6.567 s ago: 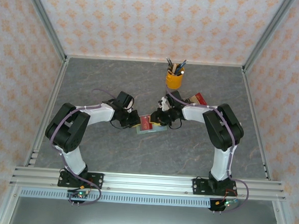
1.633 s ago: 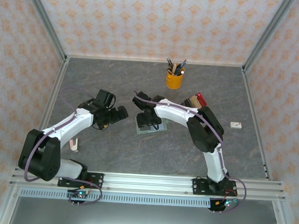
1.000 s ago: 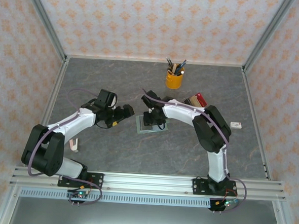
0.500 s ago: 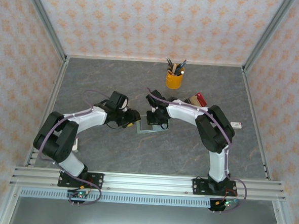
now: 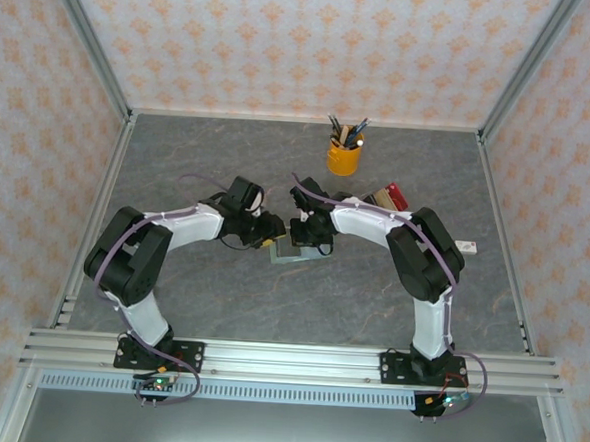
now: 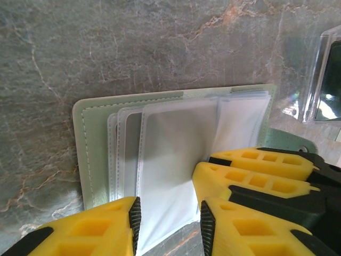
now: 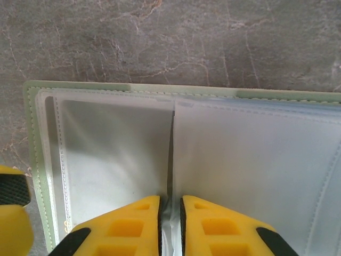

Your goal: Take the credit cards out of the card holder

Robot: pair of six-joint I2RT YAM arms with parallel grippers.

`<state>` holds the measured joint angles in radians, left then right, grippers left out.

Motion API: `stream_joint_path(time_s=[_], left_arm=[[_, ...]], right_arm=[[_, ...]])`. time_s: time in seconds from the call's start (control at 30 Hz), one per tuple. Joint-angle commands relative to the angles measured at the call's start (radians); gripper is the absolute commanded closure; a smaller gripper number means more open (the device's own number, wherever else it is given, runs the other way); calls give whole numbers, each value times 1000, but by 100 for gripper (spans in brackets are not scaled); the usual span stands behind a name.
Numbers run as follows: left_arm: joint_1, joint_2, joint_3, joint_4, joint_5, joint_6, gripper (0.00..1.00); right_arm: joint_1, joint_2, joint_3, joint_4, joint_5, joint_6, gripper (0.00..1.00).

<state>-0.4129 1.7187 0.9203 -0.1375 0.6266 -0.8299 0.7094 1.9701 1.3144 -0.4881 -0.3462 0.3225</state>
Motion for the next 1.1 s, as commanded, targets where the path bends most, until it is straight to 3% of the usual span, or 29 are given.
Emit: stream_joint_path(time_s=[0.0, 0.5, 0.8, 1.07], left_arm=[[-6, 31, 31, -7, 26, 10, 61], [-22, 128, 67, -52, 25, 12, 58], [-20, 127, 70, 50, 160, 47, 64], [-8, 107, 52, 116, 199, 46, 67]], right_arm=[[-7, 33, -44, -20, 18, 11, 84], [-31, 22, -91, 57, -87, 27, 84], [-68, -31, -140, 152, -215, 48, 81], [-99, -69, -136, 175, -274, 60, 81]])
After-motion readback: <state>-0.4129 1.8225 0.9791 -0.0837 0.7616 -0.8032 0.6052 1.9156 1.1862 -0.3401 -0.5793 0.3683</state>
